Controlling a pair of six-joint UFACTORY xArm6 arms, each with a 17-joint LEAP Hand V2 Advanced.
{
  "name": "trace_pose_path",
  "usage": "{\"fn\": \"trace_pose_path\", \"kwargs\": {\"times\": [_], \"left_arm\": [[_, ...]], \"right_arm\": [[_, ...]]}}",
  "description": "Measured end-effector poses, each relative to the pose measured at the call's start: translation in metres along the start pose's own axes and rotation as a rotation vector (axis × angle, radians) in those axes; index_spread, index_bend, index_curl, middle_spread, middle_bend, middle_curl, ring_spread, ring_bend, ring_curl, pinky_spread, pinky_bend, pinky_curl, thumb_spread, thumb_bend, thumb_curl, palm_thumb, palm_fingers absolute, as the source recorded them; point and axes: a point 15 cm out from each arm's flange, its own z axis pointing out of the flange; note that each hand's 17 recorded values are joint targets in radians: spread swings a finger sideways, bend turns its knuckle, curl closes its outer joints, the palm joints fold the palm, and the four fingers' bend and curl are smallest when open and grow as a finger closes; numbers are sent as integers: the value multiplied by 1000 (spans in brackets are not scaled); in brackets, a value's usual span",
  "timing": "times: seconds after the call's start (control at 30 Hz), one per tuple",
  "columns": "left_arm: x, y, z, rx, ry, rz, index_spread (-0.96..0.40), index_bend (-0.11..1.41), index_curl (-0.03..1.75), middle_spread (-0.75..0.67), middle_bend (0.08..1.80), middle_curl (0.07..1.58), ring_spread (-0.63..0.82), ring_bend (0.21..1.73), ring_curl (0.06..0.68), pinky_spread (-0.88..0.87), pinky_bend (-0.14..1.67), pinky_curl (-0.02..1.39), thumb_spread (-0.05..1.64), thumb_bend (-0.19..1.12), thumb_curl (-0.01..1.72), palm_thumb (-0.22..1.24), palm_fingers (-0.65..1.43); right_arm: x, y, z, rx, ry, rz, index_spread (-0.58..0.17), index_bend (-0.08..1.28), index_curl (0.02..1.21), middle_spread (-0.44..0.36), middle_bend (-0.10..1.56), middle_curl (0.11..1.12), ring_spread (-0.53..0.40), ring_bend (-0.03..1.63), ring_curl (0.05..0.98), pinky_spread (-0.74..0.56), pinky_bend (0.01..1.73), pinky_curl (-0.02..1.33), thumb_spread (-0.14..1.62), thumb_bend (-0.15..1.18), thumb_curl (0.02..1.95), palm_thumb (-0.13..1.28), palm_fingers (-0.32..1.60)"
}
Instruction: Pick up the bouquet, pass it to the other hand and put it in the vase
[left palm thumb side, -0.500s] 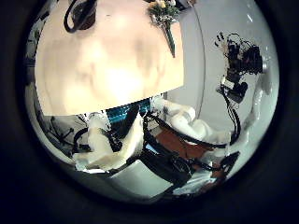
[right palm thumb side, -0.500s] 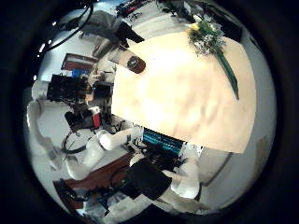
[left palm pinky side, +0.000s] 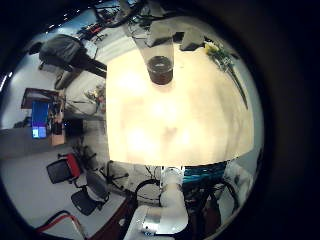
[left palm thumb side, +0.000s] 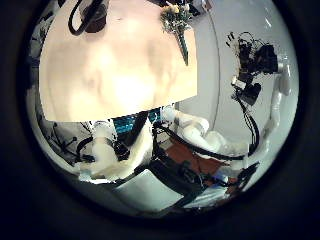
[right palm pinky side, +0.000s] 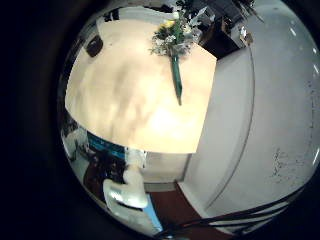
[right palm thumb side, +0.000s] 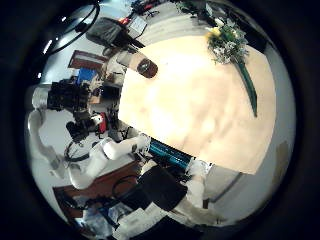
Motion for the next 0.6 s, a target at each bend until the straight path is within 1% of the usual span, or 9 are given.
{"fn": "trace_pose_path", "kwargs": {"times": [0.1, 0.2, 0.3, 0.33, 0.47, 0.6], "left_arm": [[9, -8, -2, 0, 0, 32, -37, 180, 356, 271, 188, 324, 497, 513, 197, 557, 434, 159, 1095, -28, 313, 336, 134], [20, -21, 1, -9, -1, 70, -36, 168, 351, 271, 190, 326, 498, 516, 198, 557, 438, 159, 1087, -43, 299, 276, 128], [34, -37, 4, -8, 0, 112, -27, 167, 346, 270, 189, 325, 499, 521, 200, 557, 448, 161, 1076, -34, 289, 238, 117], [40, -44, 4, -2, 2, 127, -26, 169, 345, 270, 190, 325, 499, 522, 200, 558, 447, 160, 1075, -31, 288, 234, 115], [75, -64, 2, 28, 42, 196, -24, 172, 343, 270, 191, 326, 500, 522, 201, 565, 452, 159, 1071, -25, 286, 226, 113], [95, -76, -4, 48, 53, 247, -23, 173, 342, 270, 192, 327, 501, 522, 202, 568, 454, 157, 1070, -24, 285, 225, 112]], "right_arm": [[16, -4, -9, 14, 1, 46, -370, 141, 251, 91, 196, 332, 226, 462, 254, 430, 506, 310, 1205, -17, 288, 317, 141], [42, -8, -16, 28, 1, 125, -348, 137, 246, 118, 196, 330, 232, 494, 260, 441, 548, 317, 1200, -18, 291, 323, 160], [72, -12, -16, 27, 2, 242, -308, 128, 237, 155, 211, 336, 243, 527, 264, 458, 585, 322, 1188, -17, 300, 342, 186], [80, -13, -16, 26, 2, 281, -290, 112, 229, 168, 218, 338, 248, 565, 271, 468, 606, 326, 1185, -19, 303, 342, 212], [114, -14, -14, 27, 3, 439, -226, 96, 201, 204, 255, 349, 239, 676, 294, 465, 685, 341, 1151, -25, 311, 338, 237], [144, -15, 4, 3, -6, 538, -183, 119, 196, 219, 290, 359, 234, 723, 302, 463, 738, 350, 1132, -24, 316, 334, 217]]}}
